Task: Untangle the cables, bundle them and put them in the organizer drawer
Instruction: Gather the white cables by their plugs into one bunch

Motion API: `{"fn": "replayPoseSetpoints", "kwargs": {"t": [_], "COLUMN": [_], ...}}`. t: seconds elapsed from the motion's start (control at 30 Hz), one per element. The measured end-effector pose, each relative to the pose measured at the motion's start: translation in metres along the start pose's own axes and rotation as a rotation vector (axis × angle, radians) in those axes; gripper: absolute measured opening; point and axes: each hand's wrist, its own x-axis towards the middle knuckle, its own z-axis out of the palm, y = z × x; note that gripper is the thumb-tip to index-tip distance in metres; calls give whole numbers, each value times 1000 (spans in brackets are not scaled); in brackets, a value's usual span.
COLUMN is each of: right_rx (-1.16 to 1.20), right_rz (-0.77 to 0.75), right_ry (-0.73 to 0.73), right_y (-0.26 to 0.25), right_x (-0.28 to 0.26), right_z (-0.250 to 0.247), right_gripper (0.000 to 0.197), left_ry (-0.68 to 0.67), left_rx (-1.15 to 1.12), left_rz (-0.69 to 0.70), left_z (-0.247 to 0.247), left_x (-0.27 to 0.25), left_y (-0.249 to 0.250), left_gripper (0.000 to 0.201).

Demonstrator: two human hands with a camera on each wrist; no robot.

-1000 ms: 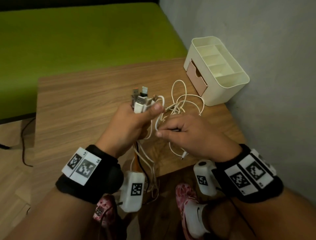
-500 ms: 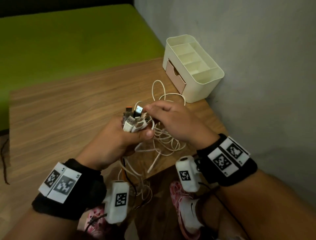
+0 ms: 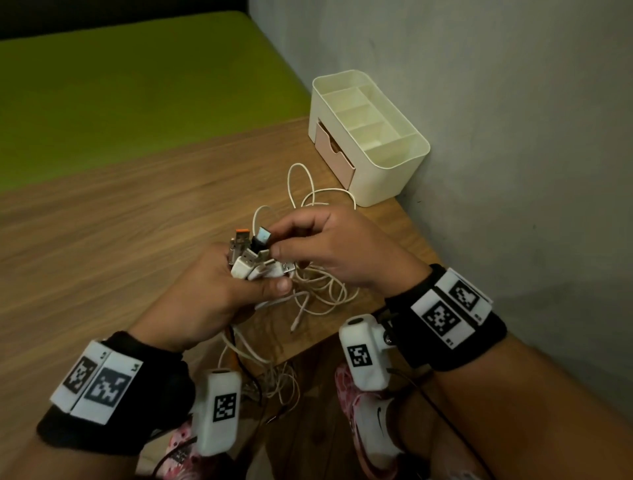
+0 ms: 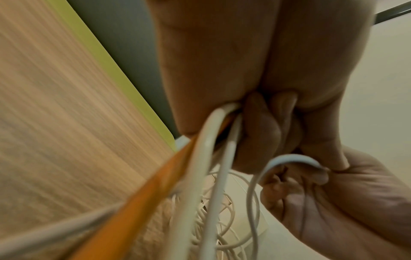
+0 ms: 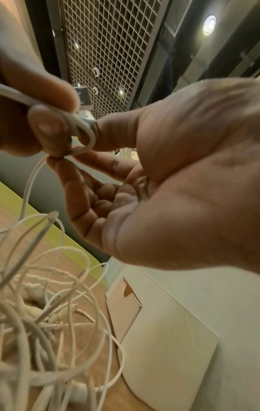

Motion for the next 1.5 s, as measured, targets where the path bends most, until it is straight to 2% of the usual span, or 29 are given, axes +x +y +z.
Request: {"fn": "replayPoseSetpoints", "kwargs": {"t": [0.03,0.1,0.23,0.27,0.33,0.4,0.43,0.5,0.57,0.63,0.7,0.73,0.8,0.87,0.93,0.97,1.0,1.03,1.13,1.2,1.33,1.5], "right_rx": [28,72,2,1,28,38,16,-71,-236,-371,-409,-421,-505,-615,-574,-511,-462,-452,-581,-659,-713,-797], "right_rz": [0,9,45,41,34,40,54,129,260,351,343,331,289,223,125,89,66,50,8,-23,-15,-53], "right_ry": [-14,-59,-64,-43,6,42,30,-120,-442,-701,-756,-733,-596,-321,-17,72,94,51,-212,-291,-314,-163], "right_y": [0,0,-1,-1,-1,1,1,2,-1,-5,-9,-11,-12,-10,-7,-7,-6,-5,3,10,15,18], "right_x": [0,-1,-1,0,1,2,1,-3,-10,-16,-19,-20,-18,-14,-9,-7,-6,-6,-5,-4,-5,-4], "right_z": [0,1,3,3,2,-4,-9,-20,-29,-34,-38,-40,-42,-42,-36,-31,-24,-18,3,16,28,29], "right_gripper": [27,33,25,22,21,21,21,19,16,11,17,25,46,63,53,42,30,23,47,56,56,56], "left_ry": [-26,-85,-130,-119,-68,29,121,340,518,588,573,551,497,438,383,355,322,288,229,229,250,269], "left_rx": [6,5,3,16,-9,-189,-286,-384,-409,-429,-446,-451,-468,-506,-542,-556,-565,-572,-578,-579,-593,-605], "left_rz": [18,37,-2,2,44,15,14,48,86,91,89,85,68,43,13,-2,-16,-26,-37,-39,-28,-30], "left_z": [0,-2,-6,-6,-11,-17,-21,-33,-42,-45,-44,-42,-38,-35,-32,-29,-27,-24,-19,-17,-18,-18], "left_x": [-1,-2,-2,-2,-3,-4,-3,-2,-1,-1,-1,-1,0,-1,-1,-2,-2,-2,-1,0,0,1], "left_y": [2,1,-3,-3,-3,0,1,-1,-1,-1,1,1,3,4,7,8,9,9,9,8,8,8], "left_gripper": [34,44,64,64,51,44,42,31,22,24,25,25,25,26,27,28,28,28,27,27,26,25]}}
